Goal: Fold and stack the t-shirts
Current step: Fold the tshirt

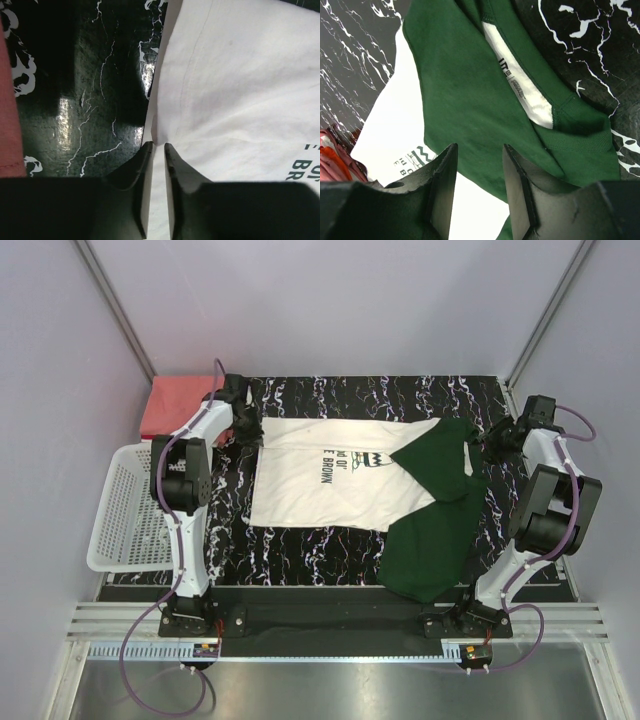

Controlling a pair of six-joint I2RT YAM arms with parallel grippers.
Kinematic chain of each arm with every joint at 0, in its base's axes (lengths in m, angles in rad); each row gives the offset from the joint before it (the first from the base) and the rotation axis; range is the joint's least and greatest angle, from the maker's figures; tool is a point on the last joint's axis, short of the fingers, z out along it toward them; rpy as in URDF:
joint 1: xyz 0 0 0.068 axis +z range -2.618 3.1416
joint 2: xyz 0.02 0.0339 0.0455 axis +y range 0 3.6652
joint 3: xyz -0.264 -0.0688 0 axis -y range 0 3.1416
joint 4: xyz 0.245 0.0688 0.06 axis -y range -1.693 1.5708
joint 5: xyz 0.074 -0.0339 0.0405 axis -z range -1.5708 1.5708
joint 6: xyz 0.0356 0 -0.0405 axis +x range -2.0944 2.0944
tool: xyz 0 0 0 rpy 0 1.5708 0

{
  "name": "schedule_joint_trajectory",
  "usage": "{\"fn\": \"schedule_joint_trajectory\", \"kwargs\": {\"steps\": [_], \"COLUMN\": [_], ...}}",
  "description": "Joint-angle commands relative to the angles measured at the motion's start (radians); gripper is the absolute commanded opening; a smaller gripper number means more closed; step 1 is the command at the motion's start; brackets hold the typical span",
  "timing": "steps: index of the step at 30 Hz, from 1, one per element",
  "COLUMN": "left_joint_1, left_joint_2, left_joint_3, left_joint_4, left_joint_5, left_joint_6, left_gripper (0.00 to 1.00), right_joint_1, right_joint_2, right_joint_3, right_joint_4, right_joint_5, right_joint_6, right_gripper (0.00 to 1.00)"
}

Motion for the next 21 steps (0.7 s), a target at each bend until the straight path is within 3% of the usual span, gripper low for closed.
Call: {"fn": "schedule_joint_trajectory", "kwargs": {"steps": [1,3,11,15,21], "left_joint_1": [-0.002,-0.009,-0.063,-0.124,-0.251], "left_joint_2": [-0.008,-0.022,-0.215,-0.278,-0.3], "left_joint_3": [0.045,0.062,0.077,0.021,-0.027], "left_joint_4": [0.012,0.01,-0.007,-0.007,0.016], "left_joint_5": [-0.034,-0.036,0.018,0.185,0.268], "left_joint_6": [0.013,0.025,0.056,0.06,0.047], "left_gripper": [0.24,0.31,0.41,0.43,0.45], "right_joint_1": [0.006,0.028,0.11,0.128,0.174], "right_joint_2": [-0.054,-0.078,-0.357,-0.425,-0.433], "right_joint_3": [-0.026,-0.069,-0.416,-0.474,-0.519], "right_joint_4": [-0.002,-0.014,0.052,0.067,0.093], "right_joint_5": [0.015,0.044,0.113,0.144,0.164], "right_joint_6": [0.0,0.016,0.177,0.197,0.244], "right_gripper": [0.47,0.47,0.48,0.48,0.47]}}
